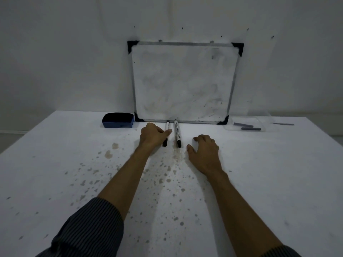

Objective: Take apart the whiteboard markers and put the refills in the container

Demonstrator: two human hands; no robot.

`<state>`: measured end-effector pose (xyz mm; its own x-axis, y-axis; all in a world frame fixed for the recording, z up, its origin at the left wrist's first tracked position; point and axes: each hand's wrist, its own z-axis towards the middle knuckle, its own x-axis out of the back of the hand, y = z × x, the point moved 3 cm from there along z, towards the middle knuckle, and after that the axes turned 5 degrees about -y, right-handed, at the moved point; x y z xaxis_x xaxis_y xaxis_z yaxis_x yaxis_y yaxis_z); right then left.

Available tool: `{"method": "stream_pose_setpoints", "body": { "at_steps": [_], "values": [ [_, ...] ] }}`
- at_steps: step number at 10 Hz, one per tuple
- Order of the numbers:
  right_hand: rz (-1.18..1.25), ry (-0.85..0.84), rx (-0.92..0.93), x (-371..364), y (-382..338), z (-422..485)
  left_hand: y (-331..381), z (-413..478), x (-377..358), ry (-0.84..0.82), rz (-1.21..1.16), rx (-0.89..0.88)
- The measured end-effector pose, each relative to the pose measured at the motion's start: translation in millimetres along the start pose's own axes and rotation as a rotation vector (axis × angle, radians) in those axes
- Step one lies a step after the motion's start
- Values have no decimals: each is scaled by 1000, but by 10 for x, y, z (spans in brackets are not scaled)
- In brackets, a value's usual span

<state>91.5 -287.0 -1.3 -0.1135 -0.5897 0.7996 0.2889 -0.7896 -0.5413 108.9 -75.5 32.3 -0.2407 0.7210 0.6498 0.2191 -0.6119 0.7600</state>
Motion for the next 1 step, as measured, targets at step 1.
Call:
{"method": "stream_pose_setpoints", "body": {
  "at_steps": [1],
  "values": [
    [148,-31,-78,79,-25,-17,-13,-104,43,8,-23,-8]
  ]
}}
